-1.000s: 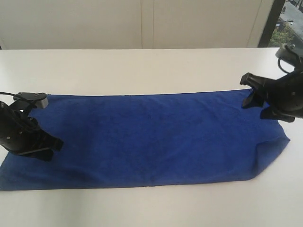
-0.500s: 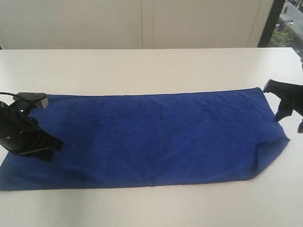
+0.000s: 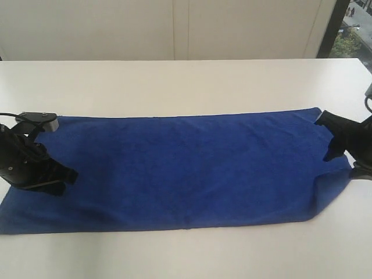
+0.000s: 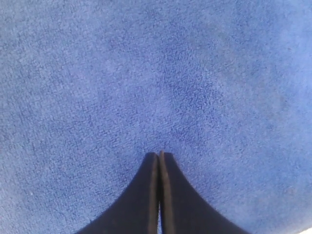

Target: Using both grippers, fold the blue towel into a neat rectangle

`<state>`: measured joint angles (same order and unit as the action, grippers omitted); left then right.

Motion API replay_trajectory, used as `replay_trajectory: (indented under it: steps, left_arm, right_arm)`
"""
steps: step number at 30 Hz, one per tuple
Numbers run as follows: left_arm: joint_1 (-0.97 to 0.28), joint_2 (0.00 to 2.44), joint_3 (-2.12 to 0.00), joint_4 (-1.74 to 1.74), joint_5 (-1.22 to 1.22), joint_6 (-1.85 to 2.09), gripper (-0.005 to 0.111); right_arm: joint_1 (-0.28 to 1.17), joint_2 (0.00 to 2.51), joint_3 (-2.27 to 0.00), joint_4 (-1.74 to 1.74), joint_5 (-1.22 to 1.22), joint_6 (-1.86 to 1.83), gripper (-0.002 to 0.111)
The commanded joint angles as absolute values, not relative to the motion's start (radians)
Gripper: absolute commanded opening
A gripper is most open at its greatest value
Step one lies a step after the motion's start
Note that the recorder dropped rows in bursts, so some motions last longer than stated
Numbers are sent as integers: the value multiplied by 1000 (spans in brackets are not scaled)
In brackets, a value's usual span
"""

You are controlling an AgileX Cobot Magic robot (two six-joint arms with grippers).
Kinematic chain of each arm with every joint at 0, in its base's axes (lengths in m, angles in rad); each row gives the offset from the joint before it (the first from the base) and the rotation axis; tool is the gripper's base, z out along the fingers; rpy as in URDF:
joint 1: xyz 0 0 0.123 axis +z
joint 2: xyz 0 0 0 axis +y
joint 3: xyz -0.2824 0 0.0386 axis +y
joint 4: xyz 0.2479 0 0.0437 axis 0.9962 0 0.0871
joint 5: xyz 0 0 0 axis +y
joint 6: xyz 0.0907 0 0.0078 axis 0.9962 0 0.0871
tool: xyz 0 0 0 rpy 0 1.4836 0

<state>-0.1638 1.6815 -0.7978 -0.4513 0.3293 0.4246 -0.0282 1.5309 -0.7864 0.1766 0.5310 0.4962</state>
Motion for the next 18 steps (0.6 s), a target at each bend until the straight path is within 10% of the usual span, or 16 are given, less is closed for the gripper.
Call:
replay_trajectory:
  steps: [1,7,18]
  left_arm:
    - [-164,1682,-791,-467,345,423,0]
    - [-164,1682,-791,-467,359,423,0]
    - [-164,1682,-791,-467,359,423,0]
  right_arm:
    - [-30,1580,-776,198,490,502,49]
    - [-30,1619,-776,196,444,502,46]
    - [-30,1644,-775,189,439,502,6]
